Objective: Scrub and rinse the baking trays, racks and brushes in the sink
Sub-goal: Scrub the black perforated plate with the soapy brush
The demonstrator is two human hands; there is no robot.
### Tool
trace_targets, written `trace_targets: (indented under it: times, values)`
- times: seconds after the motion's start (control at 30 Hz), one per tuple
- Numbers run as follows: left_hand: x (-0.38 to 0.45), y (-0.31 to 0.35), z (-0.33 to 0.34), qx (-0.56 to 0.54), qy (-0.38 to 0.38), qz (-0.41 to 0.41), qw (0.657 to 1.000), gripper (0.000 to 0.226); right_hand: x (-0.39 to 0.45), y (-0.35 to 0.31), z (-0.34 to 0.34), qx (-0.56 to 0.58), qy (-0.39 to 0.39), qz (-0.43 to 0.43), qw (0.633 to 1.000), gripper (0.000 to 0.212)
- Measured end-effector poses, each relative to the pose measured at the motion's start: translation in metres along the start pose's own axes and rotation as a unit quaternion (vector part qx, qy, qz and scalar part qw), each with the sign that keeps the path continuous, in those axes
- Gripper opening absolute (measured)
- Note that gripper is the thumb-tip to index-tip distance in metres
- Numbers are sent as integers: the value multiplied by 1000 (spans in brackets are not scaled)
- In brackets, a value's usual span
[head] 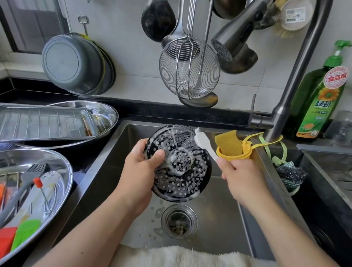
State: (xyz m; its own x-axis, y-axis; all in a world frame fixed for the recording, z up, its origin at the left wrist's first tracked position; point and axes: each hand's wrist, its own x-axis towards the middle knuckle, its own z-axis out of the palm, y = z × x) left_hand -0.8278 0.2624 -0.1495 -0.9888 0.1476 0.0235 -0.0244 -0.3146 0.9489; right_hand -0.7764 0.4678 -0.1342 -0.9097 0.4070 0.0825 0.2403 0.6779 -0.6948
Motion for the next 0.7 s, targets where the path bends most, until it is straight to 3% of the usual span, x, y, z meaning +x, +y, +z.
trace_targets:
  times: [0.13, 0.27, 0.37, 0.53, 0.7]
  values:
    - [0, 2, -1, -26, 20, -7, 999, 23, -6, 0, 4, -6, -56, -15, 998, 51]
    - [0, 5, -3, -50, 41, -17, 998, 22, -1, 0, 0, 3, -14, 4, 1000, 51]
    - [0, 6, -2, -53, 43, -22, 997, 22, -7, -3, 4, 0, -74, -8, 997, 50]
    - [-1, 6, -1, -33, 31, -15, 999, 25, 0, 4, -6, 40, 6, 21, 999, 50]
    - [1, 6, -5, -31, 46, -27, 998, 26, -5, 4, 1, 41, -56, 14, 998, 51]
